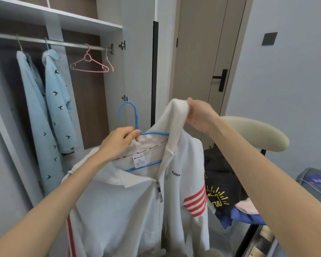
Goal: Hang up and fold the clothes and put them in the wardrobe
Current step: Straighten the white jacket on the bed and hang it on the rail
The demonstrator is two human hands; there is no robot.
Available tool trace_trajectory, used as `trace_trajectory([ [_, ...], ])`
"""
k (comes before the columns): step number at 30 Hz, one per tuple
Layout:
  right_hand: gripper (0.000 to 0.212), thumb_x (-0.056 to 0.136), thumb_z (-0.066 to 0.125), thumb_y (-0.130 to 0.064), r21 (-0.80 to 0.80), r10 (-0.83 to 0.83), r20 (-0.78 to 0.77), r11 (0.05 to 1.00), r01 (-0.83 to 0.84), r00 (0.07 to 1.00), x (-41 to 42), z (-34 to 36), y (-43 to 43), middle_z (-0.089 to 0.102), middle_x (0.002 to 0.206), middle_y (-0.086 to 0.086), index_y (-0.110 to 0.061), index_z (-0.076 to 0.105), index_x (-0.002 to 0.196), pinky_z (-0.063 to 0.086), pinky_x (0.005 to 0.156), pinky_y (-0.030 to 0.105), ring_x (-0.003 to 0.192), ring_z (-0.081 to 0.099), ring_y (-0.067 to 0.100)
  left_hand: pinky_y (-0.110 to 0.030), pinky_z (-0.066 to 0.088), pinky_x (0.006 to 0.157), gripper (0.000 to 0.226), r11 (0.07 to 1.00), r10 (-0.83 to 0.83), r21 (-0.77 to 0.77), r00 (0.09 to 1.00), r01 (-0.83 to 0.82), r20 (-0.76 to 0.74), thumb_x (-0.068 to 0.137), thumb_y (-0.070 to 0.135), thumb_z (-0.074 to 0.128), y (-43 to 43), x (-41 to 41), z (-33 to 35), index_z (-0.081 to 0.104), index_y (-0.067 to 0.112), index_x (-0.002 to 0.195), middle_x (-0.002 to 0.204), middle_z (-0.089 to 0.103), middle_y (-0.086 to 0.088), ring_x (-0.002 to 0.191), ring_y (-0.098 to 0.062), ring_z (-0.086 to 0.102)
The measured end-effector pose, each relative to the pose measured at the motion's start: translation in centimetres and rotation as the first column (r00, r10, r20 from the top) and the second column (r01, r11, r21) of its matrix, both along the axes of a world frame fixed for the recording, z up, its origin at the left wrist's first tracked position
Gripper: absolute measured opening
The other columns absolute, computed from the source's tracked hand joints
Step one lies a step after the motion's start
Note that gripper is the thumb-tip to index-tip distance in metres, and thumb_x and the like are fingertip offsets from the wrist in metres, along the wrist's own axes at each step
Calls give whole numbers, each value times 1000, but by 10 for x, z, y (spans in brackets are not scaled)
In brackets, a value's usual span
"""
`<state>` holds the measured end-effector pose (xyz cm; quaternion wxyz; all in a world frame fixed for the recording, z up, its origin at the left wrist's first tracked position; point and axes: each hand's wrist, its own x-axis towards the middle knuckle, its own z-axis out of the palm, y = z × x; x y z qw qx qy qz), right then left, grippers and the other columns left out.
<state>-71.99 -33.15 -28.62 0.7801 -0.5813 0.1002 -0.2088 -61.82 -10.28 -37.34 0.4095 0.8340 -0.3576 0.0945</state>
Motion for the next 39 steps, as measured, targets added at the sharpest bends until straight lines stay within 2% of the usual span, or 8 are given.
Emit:
trace_trajectory([
  [7, 27, 103, 36, -10, 123, -202, -219, 965, 232, 955, -3, -65, -29, 60, 107, 15, 4, 47, 124, 56, 77, 36, 99, 60, 26, -33, 35, 63, 36, 985, -33, -171, 999, 33, 3, 97, 40, 48, 1, 0, 10, 60, 27, 66, 56, 45, 0, 58, -18, 41],
  [12, 39, 93, 45, -1, -289, -565, -314, 822, 490, 763, 0, -84, -33, 51, 124, 17, -3, 42, 131, 46, 72, 32, 90, 50, 22, -35, 36, 64, 36, 989, 49, -142, 999, -48, 1, 97, 44, 46, -4, -4, 5, 61, 26, 69, 60, 48, 2, 60, -17, 43],
  [17, 30, 87, 50, 1, -813, -685, -144, 493, 310, 714, -10, -101, -27, 40, 129, 14, -13, 49, 114, 36, 88, 33, 117, 36, 31, -33, 36, 62, 36, 990, 76, -119, 996, -69, 51, 96, 46, 46, -4, -6, 20, 62, 26, 71, 62, 49, -2, 61, -18, 43],
  [21, 33, 87, 52, -4, -914, -358, 157, 299, 273, 920, -14, -82, -3, 60, 121, -2, -21, 67, 110, 38, 97, 31, 118, 45, 18, -30, 32, 59, 34, 997, 38, -67, 998, -35, 48, 94, 48, 47, -7, -9, 24, 62, 29, 70, 60, 46, -3, 59, -17, 39],
  [25, 19, 98, 46, -25, -987, -117, -42, 158, -23, 992, -11, -68, 26, 64, 96, -6, -20, 62, 107, 46, 78, 34, 89, 55, 14, -32, 29, 57, 22, 996, -61, -70, 998, 59, -19, 92, 46, 53, -17, -15, 25, 57, 29, 78, 55, 44, 1, 54, -17, 34],
  [29, 25, 103, 39, -29, -976, -60, -70, 210, -56, 996, -18, -72, 25, 52, 71, -5, -16, 51, 85, 40, 65, 38, 66, 47, 17, -27, 34, 56, 25, 993, -115, -11, 990, 115, -85, 93, 44, 52, -16, -22, 30, 50, 19, 91, 61, 54, 0, 49, -9, 39],
  [33, 23, 101, 42, -32, -967, -197, 56, 232, 102, 979, -21, -71, 21, 55, 70, -10, -22, 54, 84, 35, 62, 33, 67, 51, 14, -32, 28, 90, 20, 984, -29, 176, 982, -4, 185, 100, 35, 43, -9, -28, 39, 56, 21, 106, 94, 62, 12, 96, -14, 55],
  [39, 23, 97, 44, -35, -913, -442, 147, 283, 293, 885, -22, -49, 4, 58, 78, -10, -26, 58, 80, 39, 68, 34, 79, 53, 20, -26, 29, 93, 23, 875, 432, -347, 868, -337, 246, 95, 7, 44, 18, -13, 20, 58, 12, 112, 121, 52, -10, 116, -26, 42],
])
